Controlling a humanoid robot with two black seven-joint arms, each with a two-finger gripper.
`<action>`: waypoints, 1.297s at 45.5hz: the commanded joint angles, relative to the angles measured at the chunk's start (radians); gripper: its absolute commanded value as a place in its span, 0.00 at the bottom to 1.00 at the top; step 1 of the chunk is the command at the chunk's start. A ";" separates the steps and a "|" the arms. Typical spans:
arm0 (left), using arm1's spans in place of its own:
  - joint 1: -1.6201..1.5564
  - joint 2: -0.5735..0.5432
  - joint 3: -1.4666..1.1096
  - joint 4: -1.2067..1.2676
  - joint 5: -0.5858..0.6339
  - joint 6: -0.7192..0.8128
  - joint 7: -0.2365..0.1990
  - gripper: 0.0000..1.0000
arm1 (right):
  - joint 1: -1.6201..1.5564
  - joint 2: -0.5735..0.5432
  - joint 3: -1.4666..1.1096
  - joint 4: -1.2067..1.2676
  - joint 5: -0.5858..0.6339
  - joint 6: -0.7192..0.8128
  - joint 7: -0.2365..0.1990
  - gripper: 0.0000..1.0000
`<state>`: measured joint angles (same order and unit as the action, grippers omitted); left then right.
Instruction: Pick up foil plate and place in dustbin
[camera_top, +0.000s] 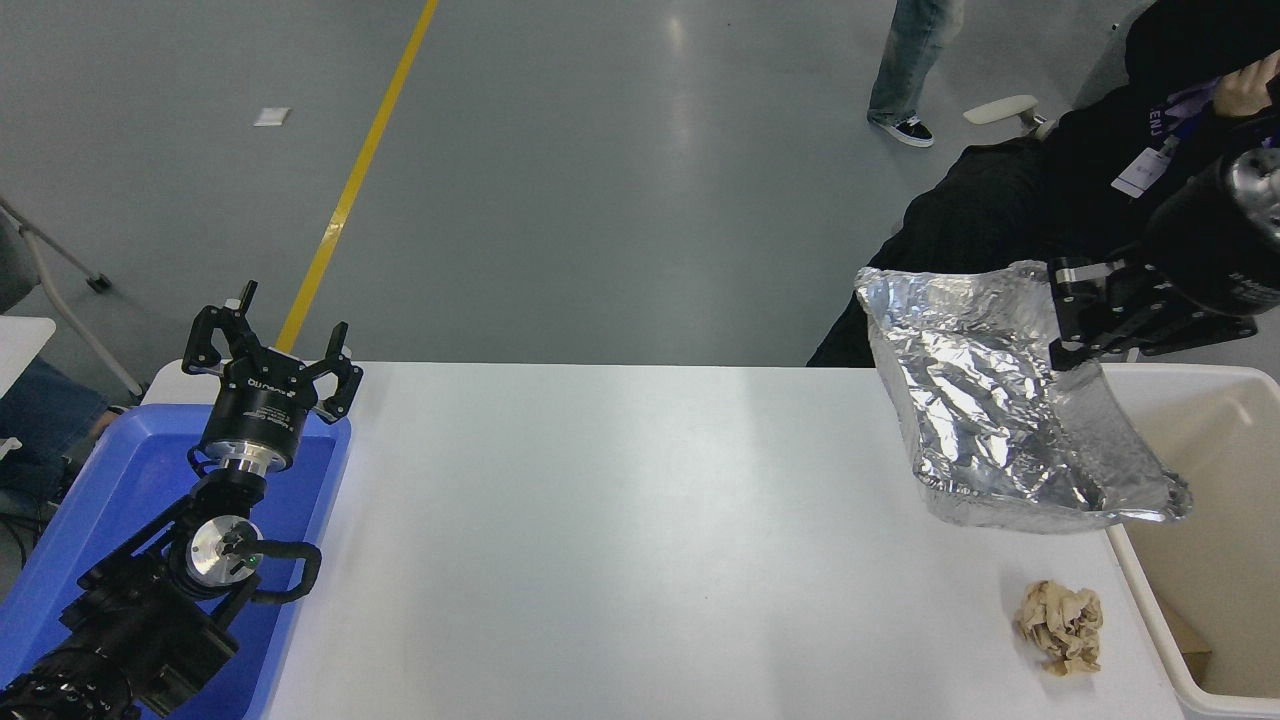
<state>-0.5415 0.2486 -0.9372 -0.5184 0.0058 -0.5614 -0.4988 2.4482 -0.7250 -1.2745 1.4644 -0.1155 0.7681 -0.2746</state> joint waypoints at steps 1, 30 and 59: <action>0.000 0.001 0.000 0.000 0.000 0.000 -0.001 0.98 | -0.043 -0.137 -0.236 -0.107 -0.001 -0.188 0.002 0.00; 0.000 0.000 0.000 0.000 0.000 0.000 -0.003 0.98 | -1.463 -0.137 0.684 -0.942 0.011 -0.757 0.002 0.00; 0.000 0.000 0.000 0.000 0.000 0.000 -0.003 0.98 | -1.815 0.297 0.754 -1.448 0.013 -0.946 0.005 0.00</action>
<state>-0.5415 0.2485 -0.9372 -0.5185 0.0062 -0.5614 -0.5015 0.7190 -0.5109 -0.5431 0.0998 -0.1031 -0.0989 -0.2706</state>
